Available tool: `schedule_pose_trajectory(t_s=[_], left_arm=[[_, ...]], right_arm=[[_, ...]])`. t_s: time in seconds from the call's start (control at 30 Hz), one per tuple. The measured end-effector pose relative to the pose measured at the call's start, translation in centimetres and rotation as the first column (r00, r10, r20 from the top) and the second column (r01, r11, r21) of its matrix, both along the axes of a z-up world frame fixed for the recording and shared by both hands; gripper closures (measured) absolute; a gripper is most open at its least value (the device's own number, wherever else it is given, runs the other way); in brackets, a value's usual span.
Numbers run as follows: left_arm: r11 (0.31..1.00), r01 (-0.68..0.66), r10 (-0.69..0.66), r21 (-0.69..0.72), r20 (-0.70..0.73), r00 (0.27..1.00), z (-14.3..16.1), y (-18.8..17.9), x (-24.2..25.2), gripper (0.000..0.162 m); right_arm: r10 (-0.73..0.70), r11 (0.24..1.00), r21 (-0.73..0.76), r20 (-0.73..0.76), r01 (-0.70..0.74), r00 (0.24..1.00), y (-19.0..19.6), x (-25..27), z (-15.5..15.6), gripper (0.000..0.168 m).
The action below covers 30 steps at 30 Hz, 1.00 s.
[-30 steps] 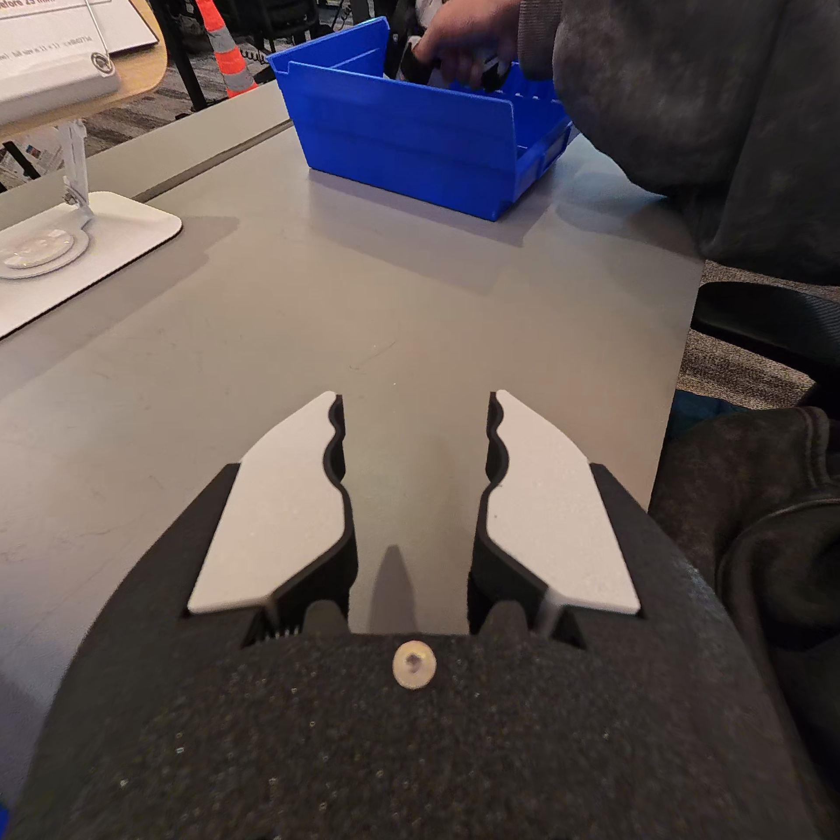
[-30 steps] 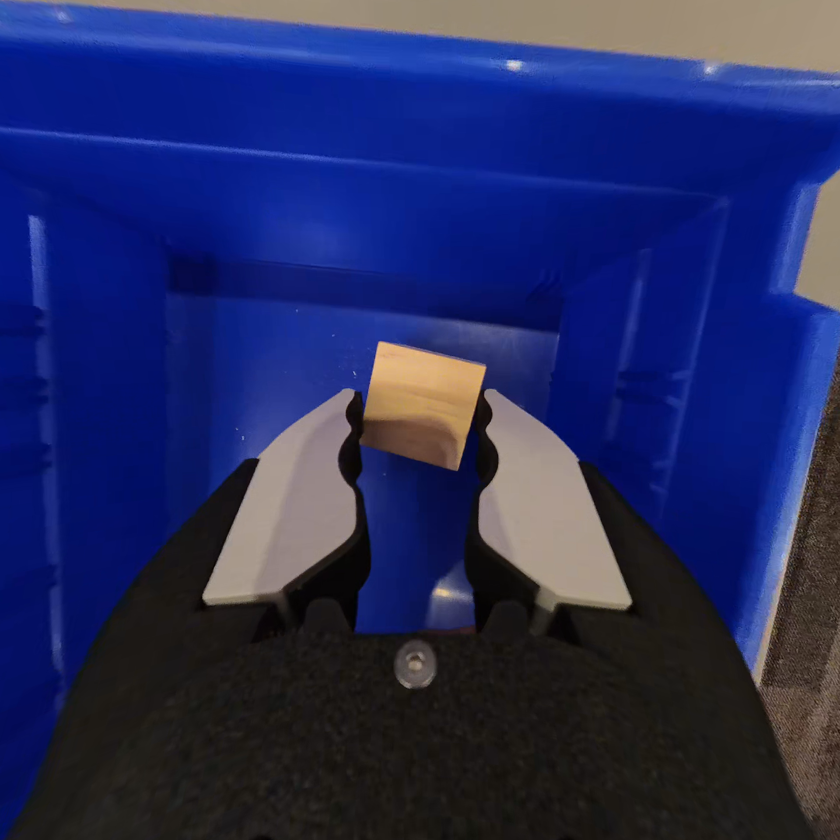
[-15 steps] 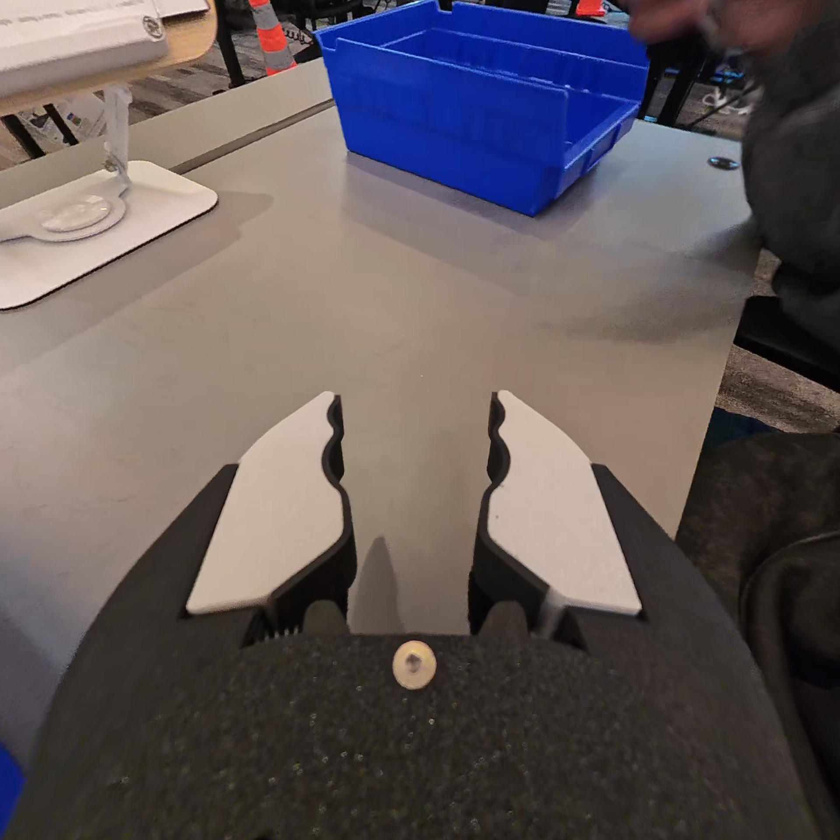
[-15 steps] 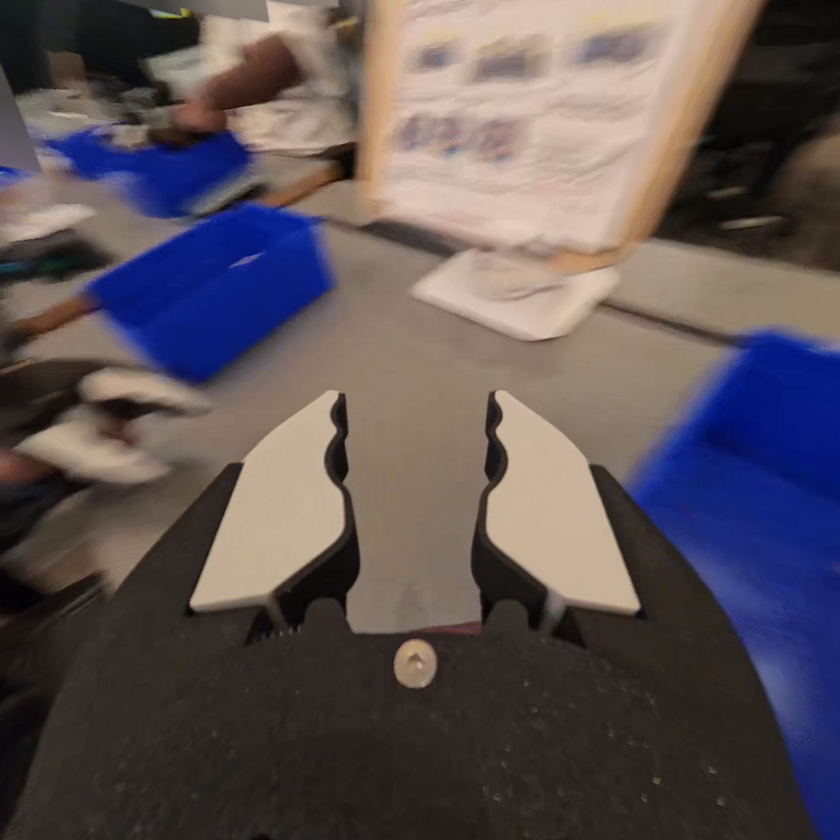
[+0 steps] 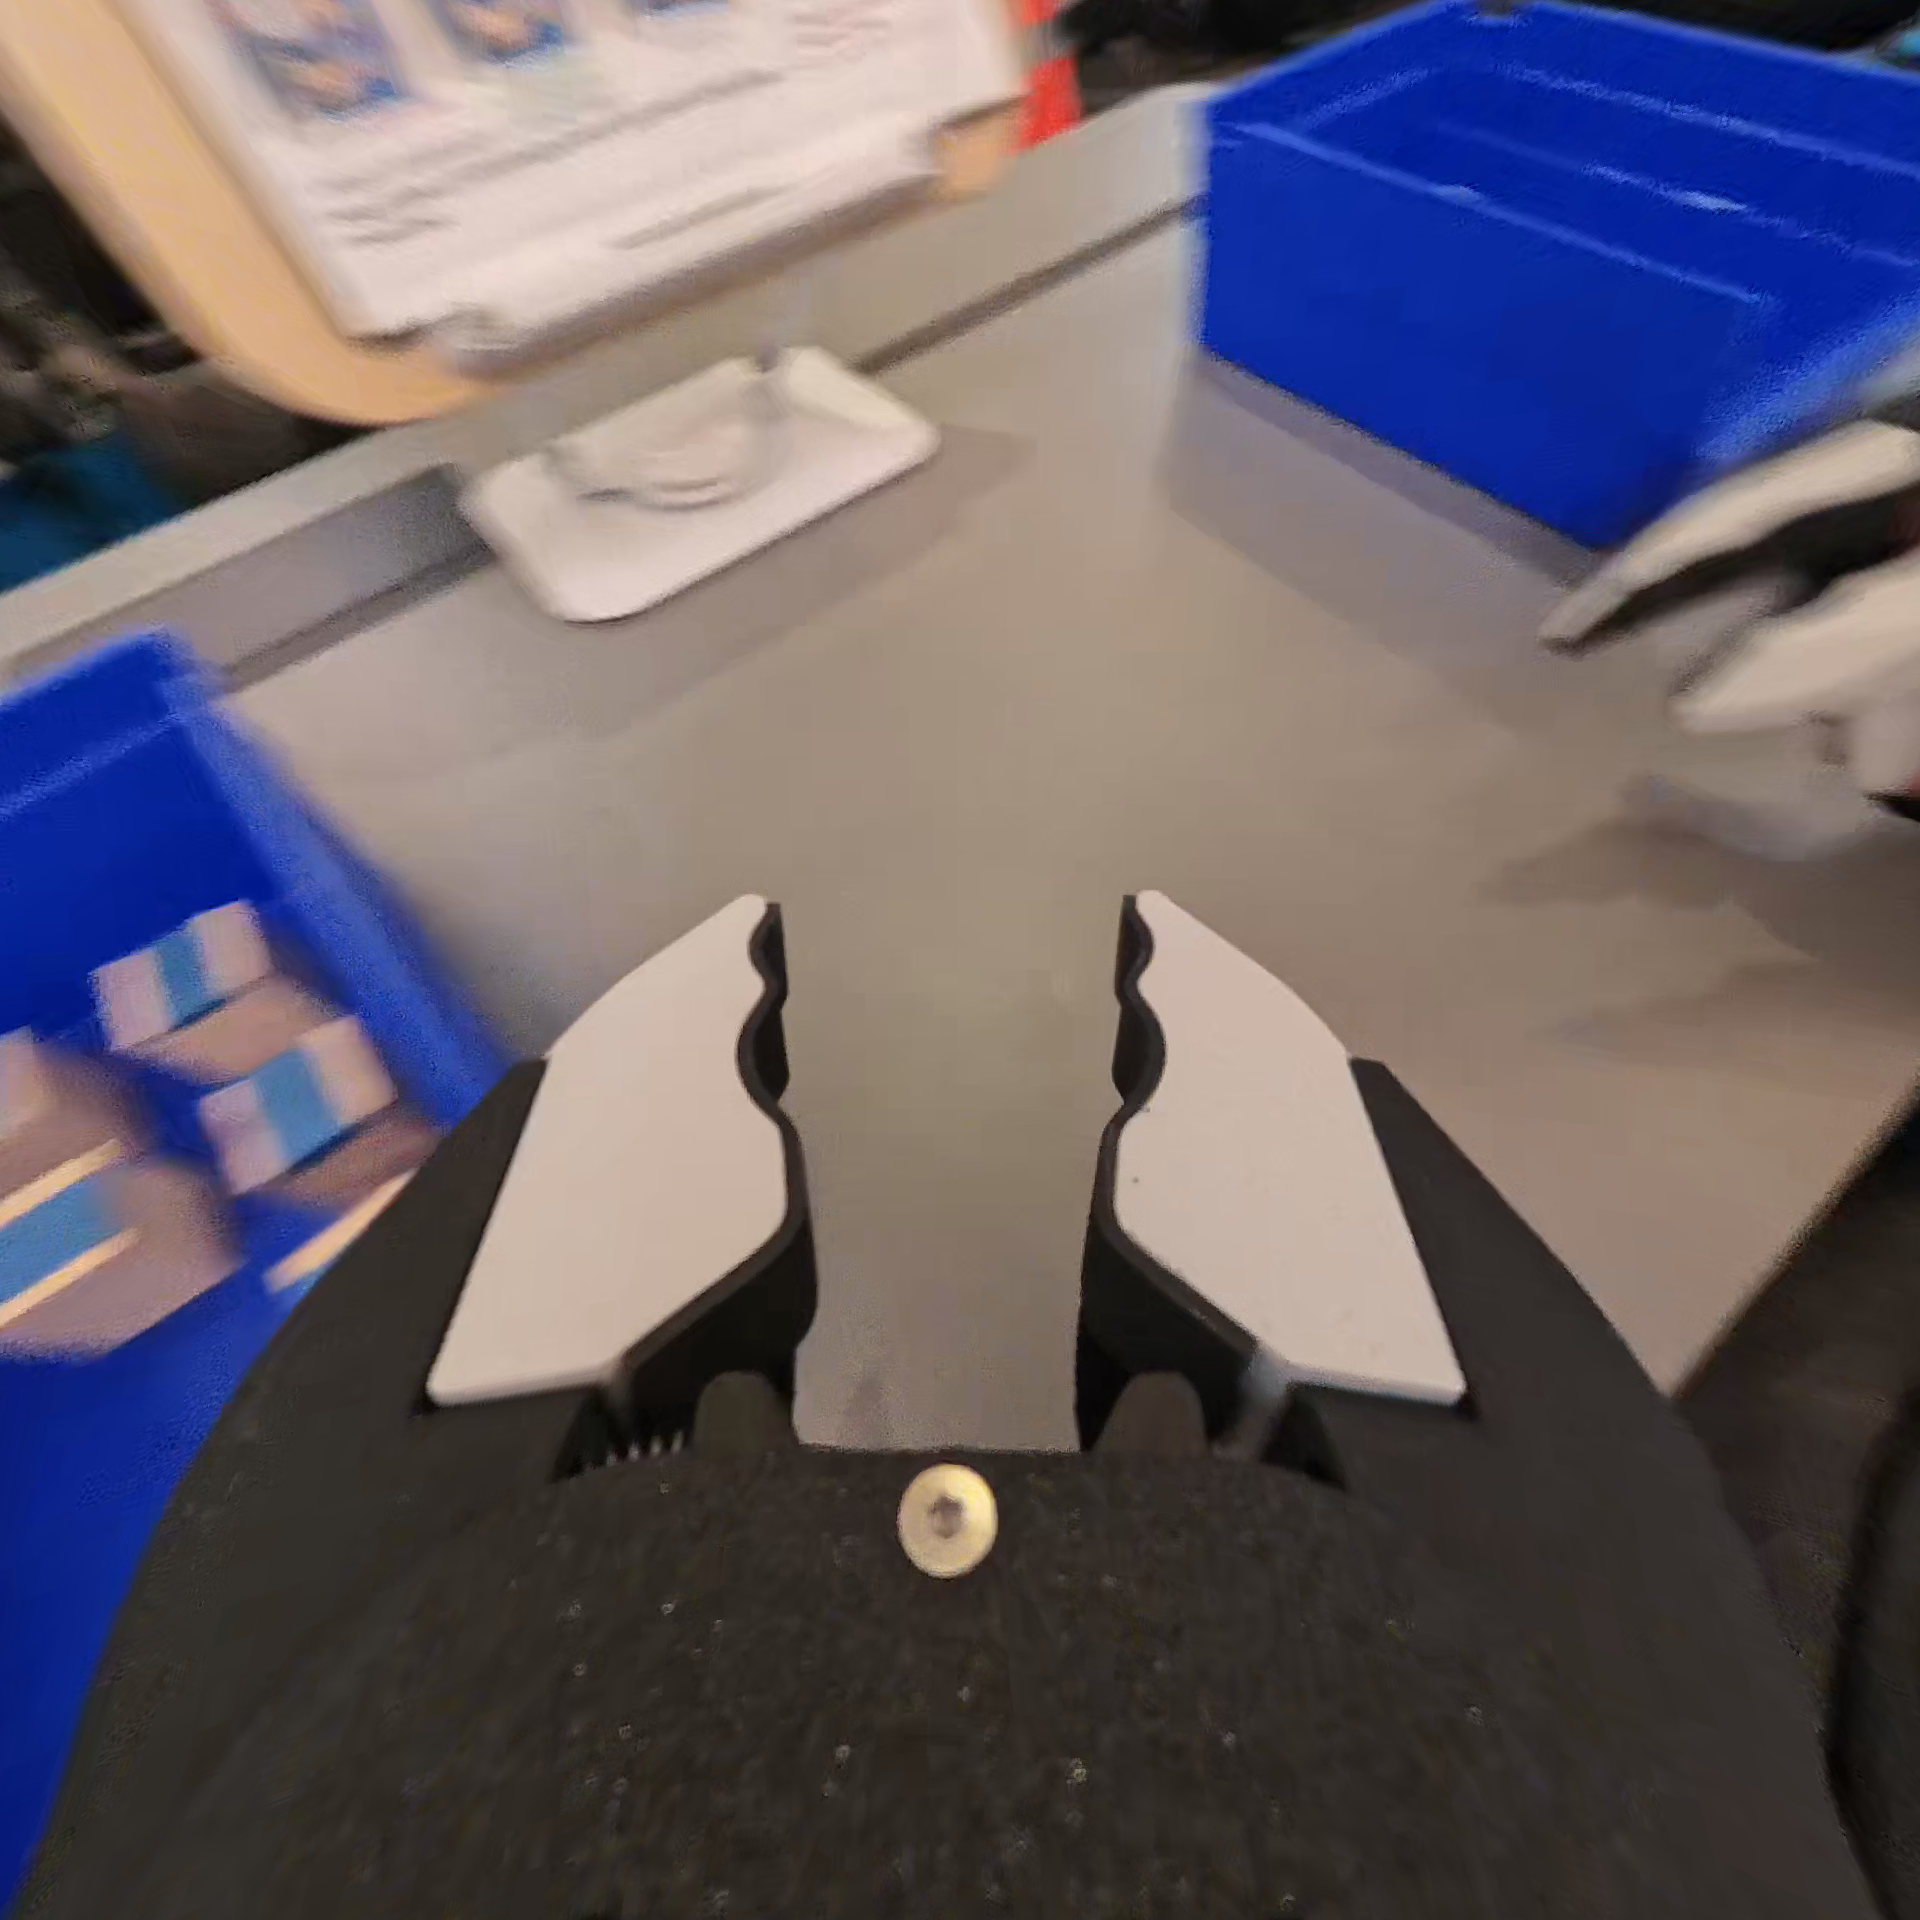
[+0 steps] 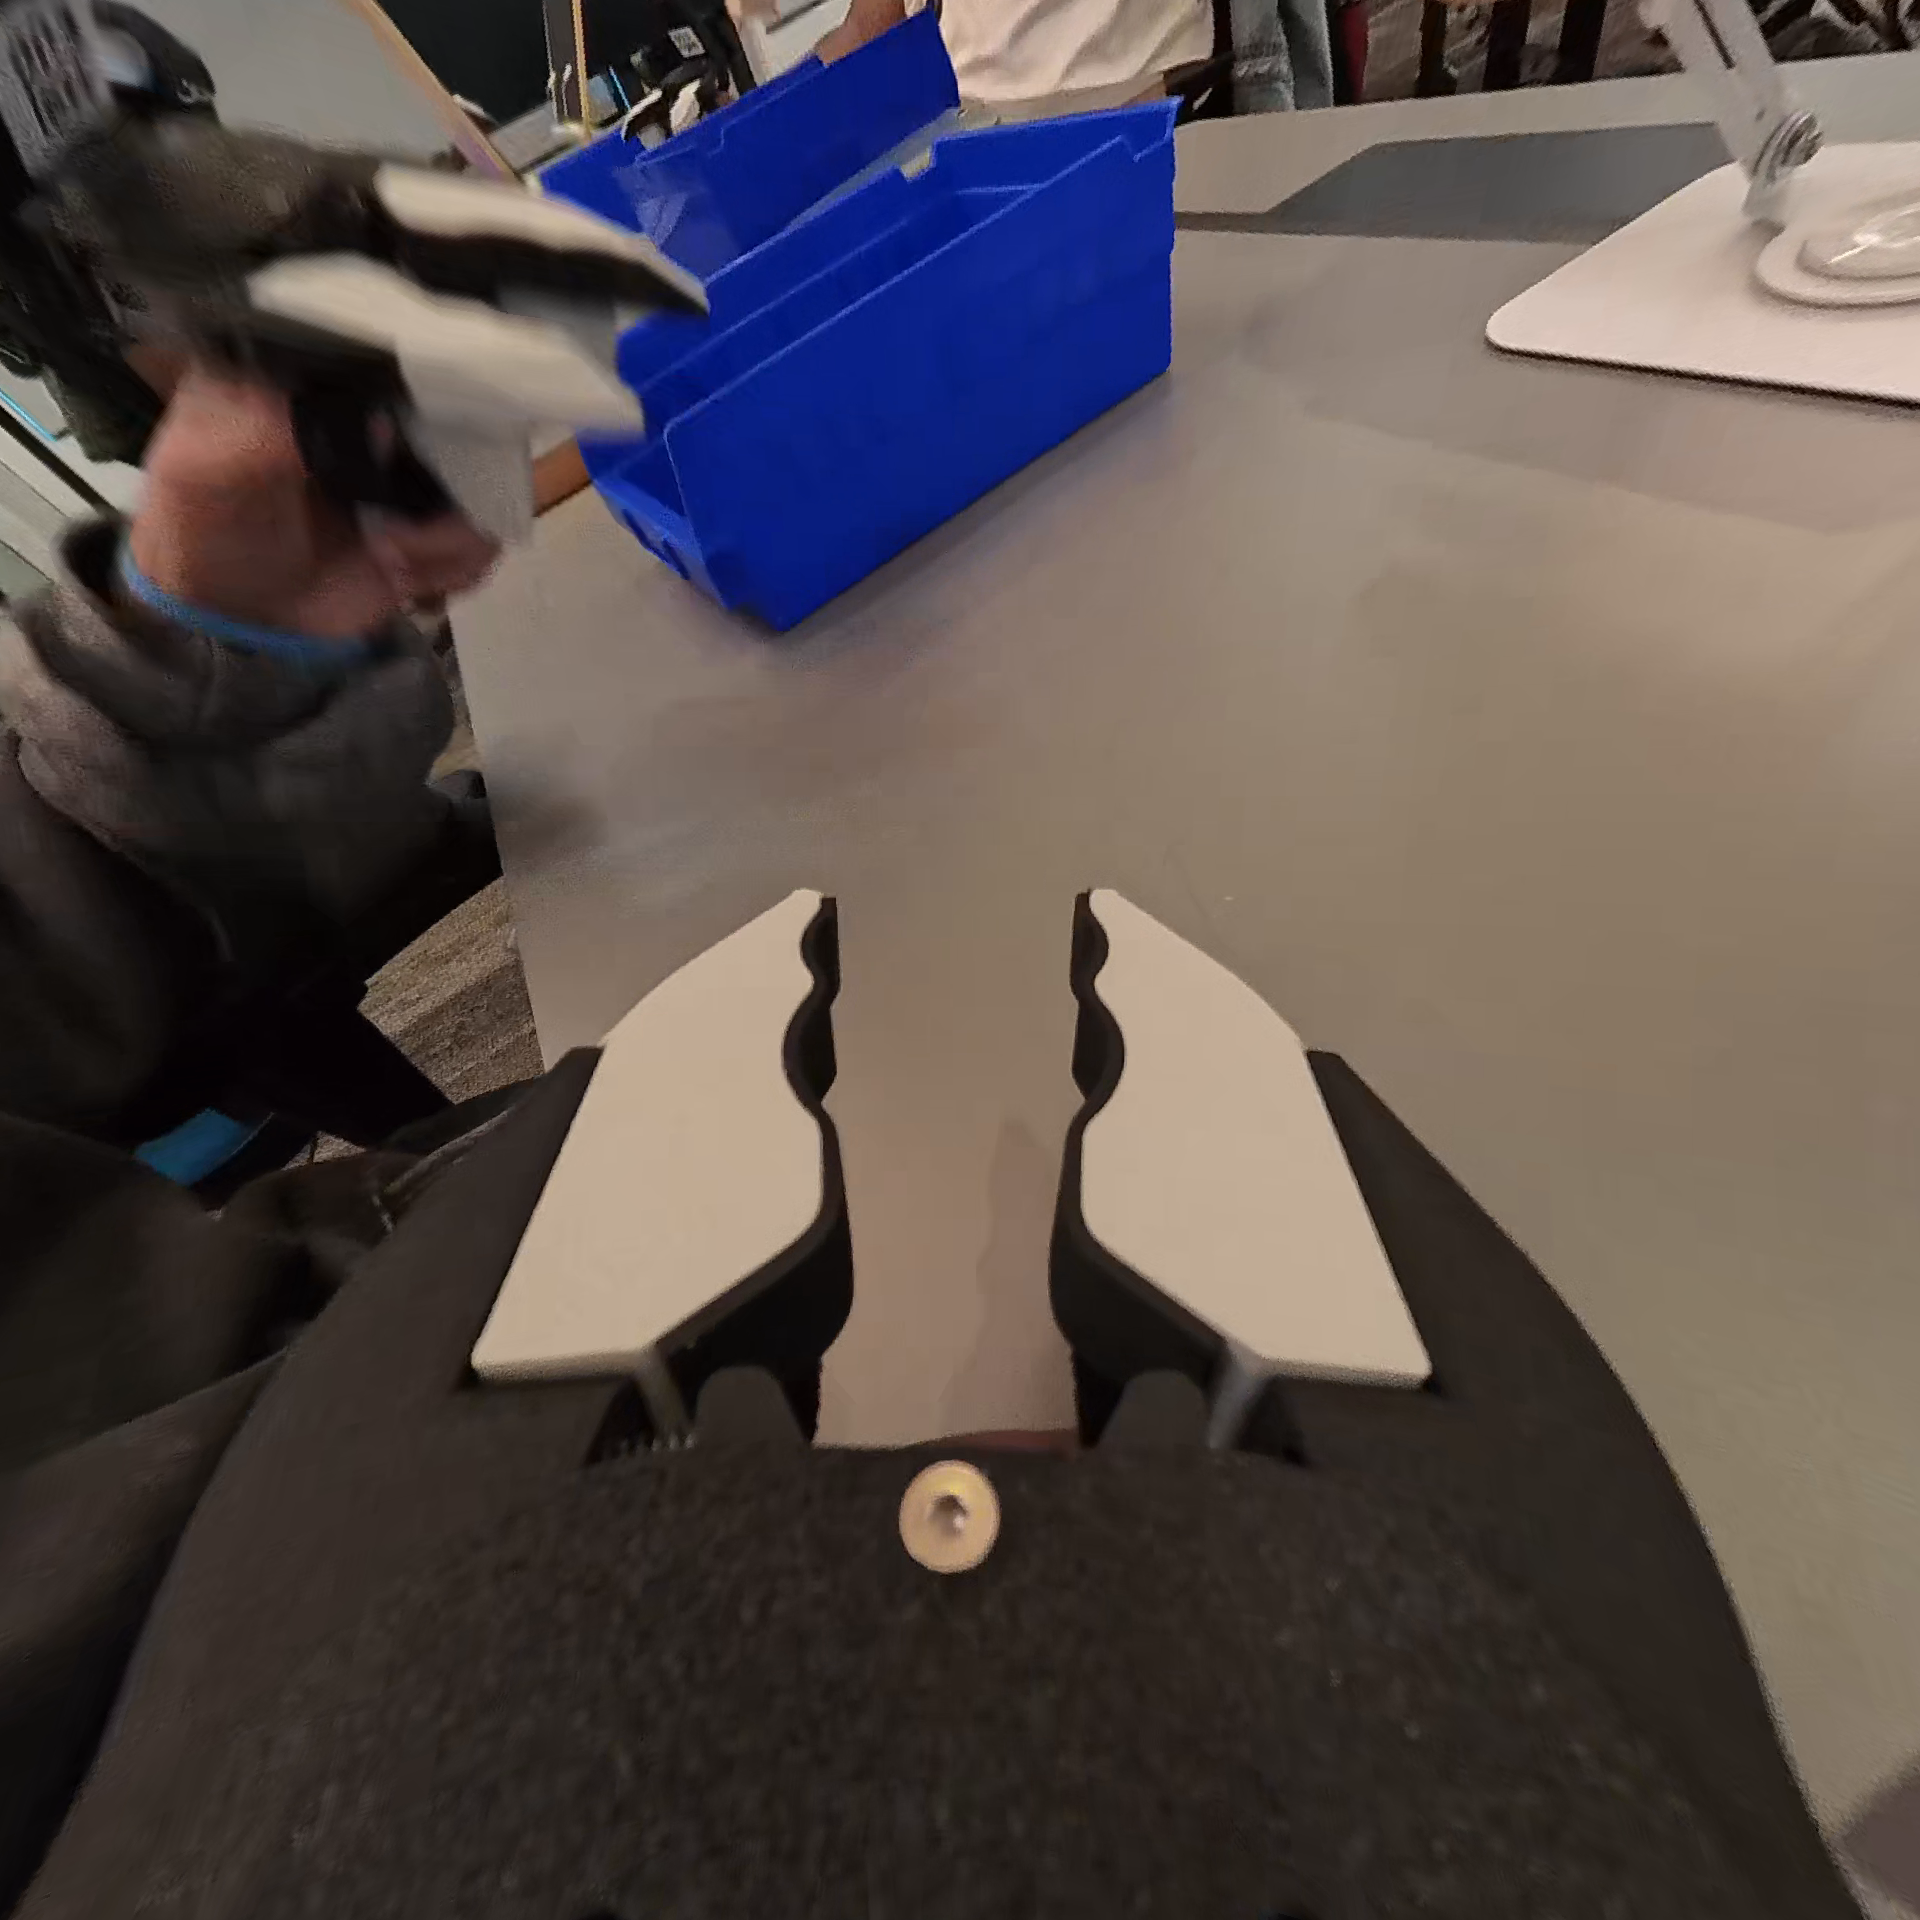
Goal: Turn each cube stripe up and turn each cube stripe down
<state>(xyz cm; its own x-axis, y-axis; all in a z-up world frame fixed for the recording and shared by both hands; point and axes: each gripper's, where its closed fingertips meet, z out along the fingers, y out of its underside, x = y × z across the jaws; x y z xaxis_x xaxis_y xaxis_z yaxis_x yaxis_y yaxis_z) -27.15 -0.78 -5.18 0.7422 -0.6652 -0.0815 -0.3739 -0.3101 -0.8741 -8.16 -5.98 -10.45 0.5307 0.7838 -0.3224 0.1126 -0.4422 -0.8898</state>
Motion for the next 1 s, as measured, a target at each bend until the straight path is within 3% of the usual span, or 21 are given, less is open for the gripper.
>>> schedule_pose_trajectory(t_s=[0.1, 0.23, 0.37, 0.5, 0.53, 0.57, 0.6, 0.7, 0.83, 1.0], left_arm=[[0.967, -0.228, 0.215, -0.11, -0.112, 0.97, 0.9, 4.1, -8.3, 0.102], [0.824, -0.486, 0.404, -0.29, -0.299, 0.864, -3.2, 10.1, -17.0, 0.09], [0.711, -0.579, 0.455, -0.398, -0.367, 0.811, -7.7, 14.3, -20.7, 0.091], [0.605, -0.626, 0.456, -0.493, -0.43, 0.779, -11.8, 15.2, -22.7, 0.088], [0.59, -0.619, 0.446, -0.518, -0.43, 0.785, -12.6, 15.1, -22.6, 0.091], [0.586, -0.6, 0.434, -0.545, -0.413, 0.8, -13.0, 14.9, -22.3, 0.108], [0.592, -0.575, 0.43, -0.565, -0.382, 0.818, -13.1, 14.7, -21.9, 0.117], [0.626, -0.506, 0.445, -0.593, -0.26, 0.857, -11.2, 14.1, -21.0, 0.118], [0.729, -0.392, 0.454, -0.562, -0.032, 0.89, -5.4, 13.1, -19.3, 0.118], [0.877, -0.19, 0.312, -0.441, 0.222, 0.924, 1.5, 9.9, -14.0, 0.118]], right_arm=[[0.013, 1.0, -0.013, 0.001, -0.013, 1.0, -0.3, -0.2, -0.2, 0.125], [0.023, 1.0, 0.006, 0.028, -0.023, 0.999, -0.6, -0.5, -0.1, 0.125], [0.024, 0.999, 0.028, 0.056, -0.026, 0.998, -1.0, -0.6, 0.0, 0.126], [0.025, 0.999, 0.028, 0.076, -0.027, 0.997, -1.1, -0.6, -0.4, 0.126], [0.027, 0.999, 0.025, 0.079, -0.029, 0.996, -1.1, -0.6, -0.5, 0.126], [0.029, 0.999, 0.022, 0.081, -0.031, 0.996, -1.2, -0.6, -0.6, 0.126], [0.029, 0.999, 0.019, 0.082, -0.031, 0.996, -1.1, -0.6, -0.6, 0.126], [0.026, 1.0, 0.015, 0.082, -0.027, 0.996, -1.0, -0.5, -0.8, 0.126], [0.023, 1.0, 0.014, 0.08, -0.024, 0.997, -0.8, -0.4, -0.9, 0.127], [0.008, 1.0, 0.024, 0.083, -0.01, 0.997, -0.5, -0.2, -0.9, 0.128]])
